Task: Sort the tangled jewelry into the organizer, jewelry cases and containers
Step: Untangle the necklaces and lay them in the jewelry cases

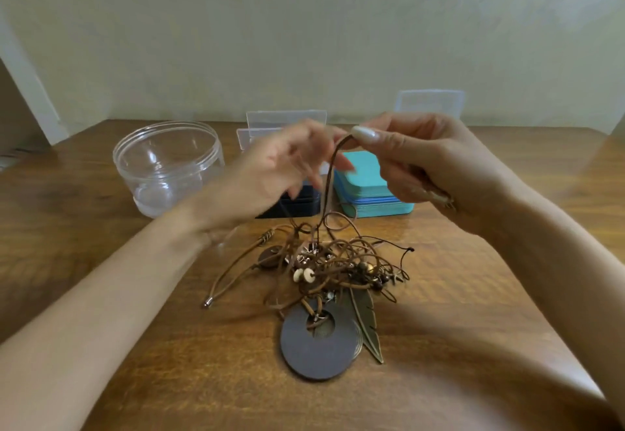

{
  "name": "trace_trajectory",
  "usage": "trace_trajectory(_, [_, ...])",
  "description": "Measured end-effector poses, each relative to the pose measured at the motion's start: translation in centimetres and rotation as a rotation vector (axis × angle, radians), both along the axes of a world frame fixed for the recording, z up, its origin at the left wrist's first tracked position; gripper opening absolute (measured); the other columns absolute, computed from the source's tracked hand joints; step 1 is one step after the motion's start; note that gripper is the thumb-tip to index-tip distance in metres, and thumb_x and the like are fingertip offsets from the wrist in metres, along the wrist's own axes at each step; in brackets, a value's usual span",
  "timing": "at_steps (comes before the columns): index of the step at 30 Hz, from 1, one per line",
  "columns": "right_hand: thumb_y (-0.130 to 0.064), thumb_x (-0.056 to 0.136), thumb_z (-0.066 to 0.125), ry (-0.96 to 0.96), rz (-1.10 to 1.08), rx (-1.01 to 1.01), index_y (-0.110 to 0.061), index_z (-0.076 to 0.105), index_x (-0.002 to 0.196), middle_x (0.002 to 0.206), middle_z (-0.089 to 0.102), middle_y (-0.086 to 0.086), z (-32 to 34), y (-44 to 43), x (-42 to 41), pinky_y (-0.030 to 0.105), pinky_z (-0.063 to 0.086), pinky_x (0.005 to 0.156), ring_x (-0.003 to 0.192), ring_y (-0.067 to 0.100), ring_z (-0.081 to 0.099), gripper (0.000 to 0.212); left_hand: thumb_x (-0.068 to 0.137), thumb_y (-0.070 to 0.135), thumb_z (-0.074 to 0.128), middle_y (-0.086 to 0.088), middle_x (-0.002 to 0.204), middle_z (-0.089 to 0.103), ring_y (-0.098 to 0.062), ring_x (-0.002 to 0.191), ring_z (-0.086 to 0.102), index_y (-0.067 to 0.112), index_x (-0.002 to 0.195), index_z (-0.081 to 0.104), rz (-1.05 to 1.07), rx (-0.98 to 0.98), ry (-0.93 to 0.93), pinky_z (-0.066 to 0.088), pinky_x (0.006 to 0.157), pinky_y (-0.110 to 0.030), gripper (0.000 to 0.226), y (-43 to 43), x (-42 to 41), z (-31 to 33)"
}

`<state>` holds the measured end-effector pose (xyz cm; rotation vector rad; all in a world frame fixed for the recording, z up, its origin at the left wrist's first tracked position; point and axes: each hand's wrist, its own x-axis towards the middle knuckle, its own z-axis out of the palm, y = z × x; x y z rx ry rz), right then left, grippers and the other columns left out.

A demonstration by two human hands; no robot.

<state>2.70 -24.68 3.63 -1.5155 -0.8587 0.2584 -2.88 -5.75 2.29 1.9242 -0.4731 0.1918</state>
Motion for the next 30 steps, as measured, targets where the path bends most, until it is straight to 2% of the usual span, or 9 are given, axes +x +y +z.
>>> trace_trajectory(4, [-0.03, 0.079, 0.062, 0.054, -0.109, 0.004, -0.009, 0.068, 0.08, 0.04, 0.034, -0.001, -0.1, -0.5, 0.8, 0.025, 0.014, 0.039, 0.031, 0.008, 0.023, 0.023, 0.074, 0.04, 0.053, 0.009, 0.048, 0.051, -0.001, 0.042, 0.039, 0.021, 0.064, 0.068, -0.073, -0.233, 0.034, 0.031, 0.046, -0.011, 0.026, -0.1, -0.1, 0.0])
trace_trajectory(11, [-0.037, 0.077, 0.066, 0.159, -0.329, -0.121, -0.007, 0.065, 0.08, 0.04, 0.035, -0.005, -1.0, -1.8, 3.3, 0.018, 0.021, 0.039, 0.033, 0.006, 0.026, 0.03, 0.088, 0.036, 0.044, 0.01, 0.054, 0.046, -0.001, 0.041, 0.029, 0.019, 0.07, 0.057, -0.133, -0.829, 0.065, 0.014, 0.041, -0.015, 0.028, 3.8, 1.3, 0.7])
trace_trajectory(17, [-0.033, 0.085, 0.066, 0.154, -0.543, -0.09, -0.008, 0.068, 0.081, 0.048, 0.039, -0.002, -1.8, -2.3, 4.2, 0.016, 0.027, 0.039, 0.041, 0.007, 0.031, 0.026, 0.092, 0.037, 0.043, 0.011, 0.06, 0.051, -0.003, 0.041, 0.029, 0.022, 0.069, 0.063, -0.135, -1.032, 0.005, 0.021, 0.037, -0.013, 0.034, 5.5, 1.4, 1.4])
trace_trajectory(19, [-0.032, 0.086, 0.065, 0.167, -0.556, -0.007, -0.008, 0.068, 0.08, 0.052, 0.037, -0.001, -1.7, -2.3, 4.1, 0.017, 0.024, 0.04, 0.043, 0.008, 0.03, 0.024, 0.094, 0.035, 0.042, 0.011, 0.062, 0.054, -0.002, 0.041, 0.031, 0.021, 0.073, 0.067, -0.002, -0.888, -0.051, 0.024, 0.038, -0.011, 0.036, 5.6, 1.4, 1.3])
trace_trajectory(20, [-0.031, 0.087, 0.064, 0.179, -0.522, 0.024, -0.009, 0.068, 0.081, 0.051, 0.037, -0.002, -1.7, -2.2, 3.9, 0.018, 0.023, 0.04, 0.042, 0.008, 0.029, 0.024, 0.094, 0.033, 0.044, 0.01, 0.061, 0.055, -0.001, 0.042, 0.034, 0.021, 0.076, 0.069, 0.119, -0.707, -0.088, 0.026, 0.039, -0.01, 0.034, 5.4, 1.4, 1.1])
trace_trajectory(22, [-0.031, 0.088, 0.059, 0.221, -0.362, 0.064, -0.01, 0.067, 0.087, 0.048, 0.038, -0.004, -1.5, -1.8, 3.2, 0.018, 0.021, 0.04, 0.039, 0.006, 0.027, 0.023, 0.095, 0.026, 0.047, 0.011, 0.056, 0.056, -0.001, 0.046, 0.043, 0.021, 0.082, 0.07, 0.328, -0.208, -0.193, 0.034, 0.045, -0.009, 0.027, 4.4, 1.3, 0.1])
trace_trajectory(25, [-0.037, 0.08, 0.061, 0.163, -0.136, -0.082, -0.017, 0.07, 0.099, 0.052, 0.044, -0.002, -1.5, -0.2, 0.9, 0.018, 0.023, 0.04, 0.041, 0.007, 0.033, 0.029, 0.091, 0.031, 0.054, 0.02, 0.064, 0.055, 0.002, 0.062, 0.052, 0.022, 0.086, 0.07, 0.291, 0.438, -0.492, 0.045, 0.059, -0.016, 0.019, 1.9, 1.2, -2.1])
trace_trajectory(27, [-0.033, 0.076, 0.068, -0.044, -0.084, -0.253, -0.022, 0.066, 0.104, 0.052, 0.054, -0.006, -1.8, 1.6, -0.8, 0.014, 0.031, 0.041, 0.044, 0.003, 0.044, 0.03, 0.085, 0.03, 0.049, 0.02, 0.075, 0.051, 0.003, 0.07, 0.049, 0.019, 0.083, 0.067, 0.207, 0.628, -0.619, 0.045, 0.061, -0.016, 0.021, 1.1, 1.3, -2.9])
trace_trajectory(30, [-0.03, 0.073, 0.075, -0.228, -0.112, -0.31, -0.015, 0.066, 0.088, 0.056, 0.06, -0.009, -2.5, 3.5, -1.0, 0.014, 0.039, 0.047, 0.049, 0.002, 0.052, 0.023, 0.083, 0.029, 0.049, 0.02, 0.075, 0.047, 0.006, 0.068, 0.046, 0.019, 0.08, 0.065, 0.189, 0.586, -0.609, 0.038, 0.06, -0.011, 0.019, 1.4, 1.6, -2.6])
